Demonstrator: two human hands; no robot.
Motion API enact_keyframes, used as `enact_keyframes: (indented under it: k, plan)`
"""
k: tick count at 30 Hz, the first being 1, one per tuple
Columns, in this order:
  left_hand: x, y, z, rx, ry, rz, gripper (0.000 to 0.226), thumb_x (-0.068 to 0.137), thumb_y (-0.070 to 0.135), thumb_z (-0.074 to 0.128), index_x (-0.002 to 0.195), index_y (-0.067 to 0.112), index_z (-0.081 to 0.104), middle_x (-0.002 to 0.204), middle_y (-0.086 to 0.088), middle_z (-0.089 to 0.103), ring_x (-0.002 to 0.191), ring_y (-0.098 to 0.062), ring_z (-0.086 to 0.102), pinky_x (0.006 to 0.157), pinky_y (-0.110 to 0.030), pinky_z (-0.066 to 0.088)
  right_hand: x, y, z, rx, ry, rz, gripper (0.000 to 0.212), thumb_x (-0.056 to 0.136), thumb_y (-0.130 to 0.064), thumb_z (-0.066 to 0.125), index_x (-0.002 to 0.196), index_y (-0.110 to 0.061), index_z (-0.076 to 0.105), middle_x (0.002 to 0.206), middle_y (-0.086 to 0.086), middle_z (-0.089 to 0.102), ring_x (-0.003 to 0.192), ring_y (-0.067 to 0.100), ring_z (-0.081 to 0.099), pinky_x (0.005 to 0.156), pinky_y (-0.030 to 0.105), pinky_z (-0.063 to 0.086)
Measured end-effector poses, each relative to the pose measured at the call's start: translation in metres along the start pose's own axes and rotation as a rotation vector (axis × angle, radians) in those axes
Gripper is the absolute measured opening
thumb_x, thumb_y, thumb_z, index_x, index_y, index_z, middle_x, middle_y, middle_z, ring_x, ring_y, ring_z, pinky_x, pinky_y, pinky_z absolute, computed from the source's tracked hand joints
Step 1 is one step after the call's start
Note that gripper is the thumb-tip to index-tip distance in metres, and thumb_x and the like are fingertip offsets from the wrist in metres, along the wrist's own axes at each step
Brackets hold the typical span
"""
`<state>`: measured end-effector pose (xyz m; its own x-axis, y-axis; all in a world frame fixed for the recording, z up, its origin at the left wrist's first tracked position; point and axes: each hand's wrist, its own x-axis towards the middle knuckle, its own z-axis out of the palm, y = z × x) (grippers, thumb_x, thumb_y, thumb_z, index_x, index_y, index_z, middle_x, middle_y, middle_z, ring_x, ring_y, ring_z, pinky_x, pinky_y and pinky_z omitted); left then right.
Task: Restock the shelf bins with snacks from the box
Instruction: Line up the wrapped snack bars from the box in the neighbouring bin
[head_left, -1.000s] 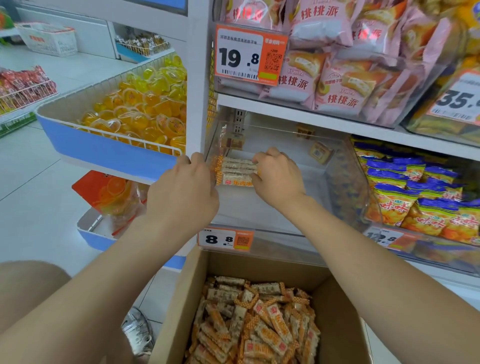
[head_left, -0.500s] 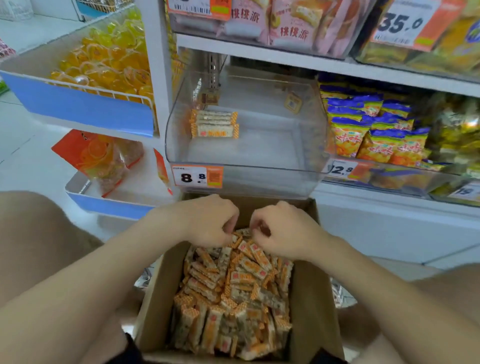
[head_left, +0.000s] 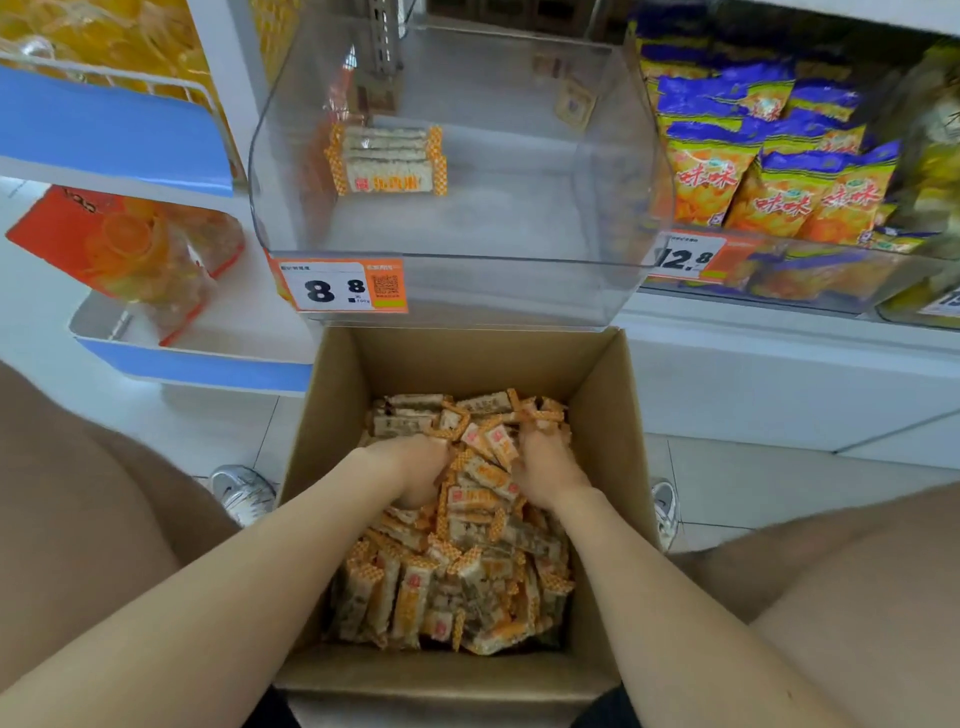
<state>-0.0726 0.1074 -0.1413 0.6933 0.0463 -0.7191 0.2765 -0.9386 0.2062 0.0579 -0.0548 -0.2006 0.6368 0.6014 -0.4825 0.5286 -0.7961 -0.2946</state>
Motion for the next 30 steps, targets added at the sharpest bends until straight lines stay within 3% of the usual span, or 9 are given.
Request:
enact_keyframes:
  k: [2, 5, 7, 10, 12, 18, 23, 26, 30]
  plan:
    - [0.008, -0.004, 0.005, -0.007, 0.017, 0.012, 0.023, 0.106, 0.022, 0.050, 0.126, 0.017, 0.059, 0.119, -0.005, 0.063, 0.101, -0.023, 0.061, 0.076, -0.032, 0.047, 0.006, -0.003, 0.011, 0.027, -0.043, -0.006, 0.063, 0.102, -0.025, 0.064, 0.156, -0.009, 0.035, 0.133, 0.016, 0.058, 0.118, 0.036, 0.060, 0.086, 0.043, 0.054]
    - [0.020, -0.011, 0.012, -0.039, 0.039, -0.017, 0.021, 0.104, 0.019, 0.050, 0.120, 0.017, 0.063, 0.112, -0.004, 0.065, 0.096, -0.022, 0.063, 0.077, -0.034, 0.054, 0.009, -0.008, 0.028, -0.076, -0.132, 0.035, 0.087, 0.095, -0.040, 0.073, 0.162, -0.012, 0.025, 0.148, 0.015, 0.051, 0.137, 0.040, 0.048, 0.111, 0.052, 0.043]
    - [0.026, -0.014, 0.015, -0.057, 0.039, -0.034, 0.021, 0.103, 0.018, 0.049, 0.120, 0.018, 0.063, 0.111, -0.004, 0.065, 0.095, -0.024, 0.064, 0.081, -0.037, 0.057, 0.012, -0.009, 0.033, -0.119, -0.133, 0.024, 0.067, 0.090, -0.043, 0.076, 0.145, -0.014, 0.050, 0.138, 0.011, 0.054, 0.131, 0.040, 0.052, 0.112, 0.055, 0.043]
    - [0.033, -0.015, 0.017, -0.076, 0.029, -0.062, 0.022, 0.102, 0.019, 0.049, 0.120, 0.019, 0.062, 0.112, -0.005, 0.064, 0.095, -0.026, 0.064, 0.085, -0.045, 0.060, 0.016, -0.011, 0.030, -0.017, -0.162, -0.032, 0.029, 0.086, -0.033, 0.080, 0.104, -0.018, 0.062, 0.099, 0.003, 0.061, 0.095, 0.032, 0.064, 0.080, 0.043, 0.060]
    - [0.035, -0.016, 0.019, -0.093, 0.024, -0.068, 0.023, 0.102, 0.022, 0.050, 0.122, 0.021, 0.062, 0.114, -0.005, 0.064, 0.098, -0.026, 0.064, 0.086, -0.045, 0.060, 0.015, -0.010, 0.026, -0.041, -0.202, -0.041, 0.034, 0.086, -0.036, 0.080, 0.107, -0.017, 0.062, 0.097, 0.002, 0.061, 0.094, 0.030, 0.065, 0.072, 0.038, 0.057]
    - [0.029, -0.014, 0.019, -0.149, 0.040, -0.055, 0.026, 0.102, 0.026, 0.052, 0.125, 0.021, 0.063, 0.122, -0.004, 0.064, 0.108, -0.027, 0.062, 0.093, -0.042, 0.057, 0.002, -0.008, 0.025, -0.086, -0.283, -0.012, 0.080, 0.076, -0.061, 0.081, 0.139, -0.021, 0.051, 0.130, 0.005, 0.058, 0.112, 0.031, 0.061, 0.090, 0.045, 0.059]
    - [0.016, -0.011, 0.015, -0.318, 0.005, -0.123, 0.023, 0.102, 0.029, 0.053, 0.119, 0.017, 0.064, 0.121, -0.007, 0.067, 0.104, -0.027, 0.067, 0.090, -0.043, 0.061, -0.011, -0.011, 0.022, 0.079, -0.342, 0.016, 0.065, 0.065, -0.069, 0.081, 0.108, -0.023, 0.065, 0.102, -0.001, 0.068, 0.088, 0.019, 0.065, 0.077, 0.039, 0.062]
    - [0.006, -0.006, 0.006, -0.643, -0.045, -0.234, 0.034, 0.107, 0.039, 0.049, 0.119, 0.008, 0.057, 0.110, -0.013, 0.069, 0.089, -0.028, 0.076, 0.077, -0.043, 0.066, -0.020, -0.017, 0.007, 0.392, -0.247, 0.076, 0.036, 0.075, -0.045, 0.084, 0.087, -0.019, 0.062, 0.073, -0.008, 0.068, 0.073, 0.012, 0.064, 0.061, 0.031, 0.052]
    - [-0.009, 0.002, -0.012, -1.174, -0.035, -0.228, 0.041, 0.109, 0.037, 0.049, 0.143, 0.014, 0.048, 0.121, -0.018, 0.067, 0.099, -0.035, 0.075, 0.084, -0.053, 0.064, -0.026, -0.033, -0.018, 0.635, -0.107, -0.010, 0.050, 0.074, -0.041, 0.087, 0.117, -0.022, 0.067, 0.106, -0.004, 0.074, 0.097, 0.016, 0.071, 0.079, 0.035, 0.059]
